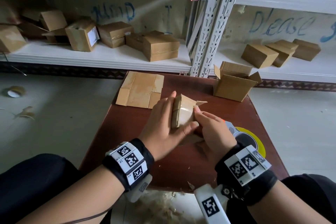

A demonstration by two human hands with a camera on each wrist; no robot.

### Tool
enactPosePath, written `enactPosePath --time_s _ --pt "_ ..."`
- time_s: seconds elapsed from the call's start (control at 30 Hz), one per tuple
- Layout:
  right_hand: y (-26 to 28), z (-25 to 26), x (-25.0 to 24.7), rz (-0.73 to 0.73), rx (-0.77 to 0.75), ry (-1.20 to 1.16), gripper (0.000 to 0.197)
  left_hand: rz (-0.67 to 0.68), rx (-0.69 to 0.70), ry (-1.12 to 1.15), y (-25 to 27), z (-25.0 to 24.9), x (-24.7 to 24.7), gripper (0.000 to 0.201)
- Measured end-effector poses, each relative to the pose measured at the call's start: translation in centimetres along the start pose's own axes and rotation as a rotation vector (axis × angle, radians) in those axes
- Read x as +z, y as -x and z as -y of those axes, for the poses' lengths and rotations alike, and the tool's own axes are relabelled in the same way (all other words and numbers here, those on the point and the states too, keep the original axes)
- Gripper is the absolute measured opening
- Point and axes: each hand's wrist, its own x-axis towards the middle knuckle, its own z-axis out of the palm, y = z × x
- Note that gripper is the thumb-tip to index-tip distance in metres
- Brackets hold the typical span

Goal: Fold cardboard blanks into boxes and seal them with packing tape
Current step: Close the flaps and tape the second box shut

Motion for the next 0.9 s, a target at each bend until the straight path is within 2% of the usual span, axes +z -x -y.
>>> enactPosePath --time_s 0.13,0.2,0.3,0.37,0.43,0.5,0.57,0.6,0.63,0.7,0.77,0.8,0.9 --pt "0.0 -0.1 0.2 -0.005 0.018 0.089 0.039 0.004 0.167 -0.217 0.1 -0.3 -0.5 0.116" --pt "0.2 -0.1 0.4 -0.007 -0.054 0.126 0.042 0.004 0.226 -0.278 0.1 -0.6 -0.7 0.117" --pt "0.4 -0.1 0.2 0.003 -0.226 0.181 0.044 -0.047 0.331 -0.232 -0.2 -0.8 -1.1 0.111" --pt "0.3 0.2 0.0 0.007 -0.295 0.164 0.043 -0.11 0.32 -0.089 -0.3 -1.3 -1.2 0.097" --pt "0.1 0.8 -0.3 -0.01 -0.34 0.134 0.041 -0.175 0.179 0.082 -0.7 -1.6 -1.7 0.085" --pt "0.0 1.4 -0.4 0.0 -0.363 0.096 0.041 -0.23 -0.133 0.193 -1.4 -1.1 -2.3 0.085" --pt "0.1 2.0 -0.6 0.015 -0.359 0.062 0.044 -0.173 -0.504 0.37 -2.0 -1.1 -3.5 0.099" --pt "0.2 2.2 -0.7 0.023 -0.348 0.042 0.046 -0.112 -0.638 0.537 -2.2 -1.0 -3.9 0.098" --pt "0.2 2.4 -0.8 0.027 -0.339 0.026 0.047 -0.036 -0.736 0.712 -2.4 -1.2 -4.2 0.086" --pt "-0.1 2.6 -1.1 0.025 -0.307 0.014 0.049 0.059 -0.767 0.969 -2.5 -2.0 -4.7 0.052" --pt "-0.5 2.7 -1.3 0.023 -0.261 0.015 0.049 0.105 -0.716 0.984 -2.4 -2.4 -4.9 0.026" --pt "-0.7 2.7 -1.5 0.038 -0.242 0.012 0.048 0.112 -0.682 0.969 -2.1 -2.4 -5.1 0.02" --pt "-0.9 3.0 -1.6 0.099 -0.241 0.077 0.044 0.139 -0.591 0.89 -1.6 -3.2 -5.5 0.019"
